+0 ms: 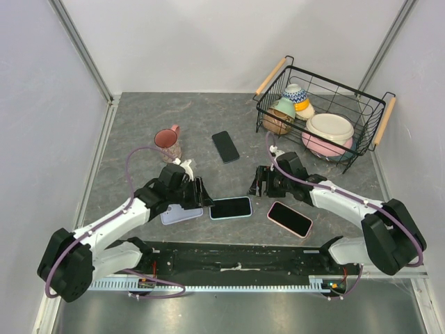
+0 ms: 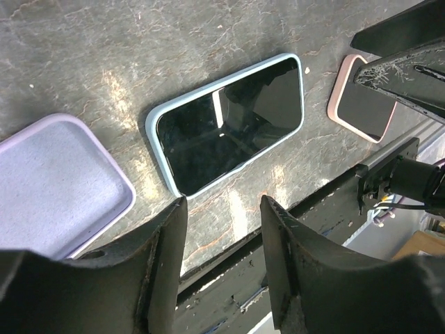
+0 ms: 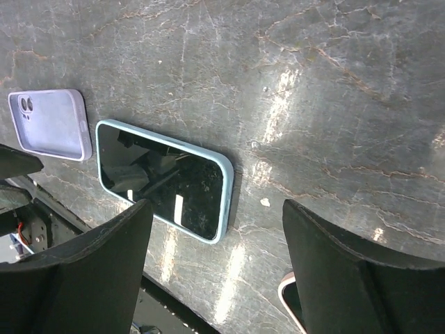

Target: Put the phone into the phone case

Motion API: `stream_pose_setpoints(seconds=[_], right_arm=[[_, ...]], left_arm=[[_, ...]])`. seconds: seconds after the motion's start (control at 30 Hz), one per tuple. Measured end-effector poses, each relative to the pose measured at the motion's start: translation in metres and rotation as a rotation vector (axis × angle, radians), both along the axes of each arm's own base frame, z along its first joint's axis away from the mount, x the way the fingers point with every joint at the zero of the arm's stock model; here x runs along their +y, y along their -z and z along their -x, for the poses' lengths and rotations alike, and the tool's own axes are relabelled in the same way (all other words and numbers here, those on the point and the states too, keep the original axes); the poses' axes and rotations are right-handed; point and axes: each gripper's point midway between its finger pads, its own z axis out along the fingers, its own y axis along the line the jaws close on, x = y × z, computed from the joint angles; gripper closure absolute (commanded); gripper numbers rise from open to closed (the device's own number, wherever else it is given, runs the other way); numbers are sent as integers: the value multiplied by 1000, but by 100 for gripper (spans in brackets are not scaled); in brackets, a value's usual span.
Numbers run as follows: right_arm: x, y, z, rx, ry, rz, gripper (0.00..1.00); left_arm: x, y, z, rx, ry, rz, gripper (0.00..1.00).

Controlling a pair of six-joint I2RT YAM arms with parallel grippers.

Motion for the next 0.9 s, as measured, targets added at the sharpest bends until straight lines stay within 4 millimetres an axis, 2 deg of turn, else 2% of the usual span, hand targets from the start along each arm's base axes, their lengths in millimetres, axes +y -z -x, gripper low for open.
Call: stream_pose_setpoints(seconds=[0.13, 0.47, 0.77, 0.9], right_arm=[[-5, 3, 3, 22, 4, -19, 17], [-8, 3, 5, 47, -1, -48, 16], [-12, 1, 2, 52, 9, -62, 16], [-16, -3, -1, 40, 25, -71, 16]], left_arm=[[-3, 5, -3, 9, 4, 0, 50], [-3, 32, -7, 87, -4, -67, 53], [-9, 62, -6, 174, 22, -94, 66], [-15, 66, -7, 202, 41, -72, 72]])
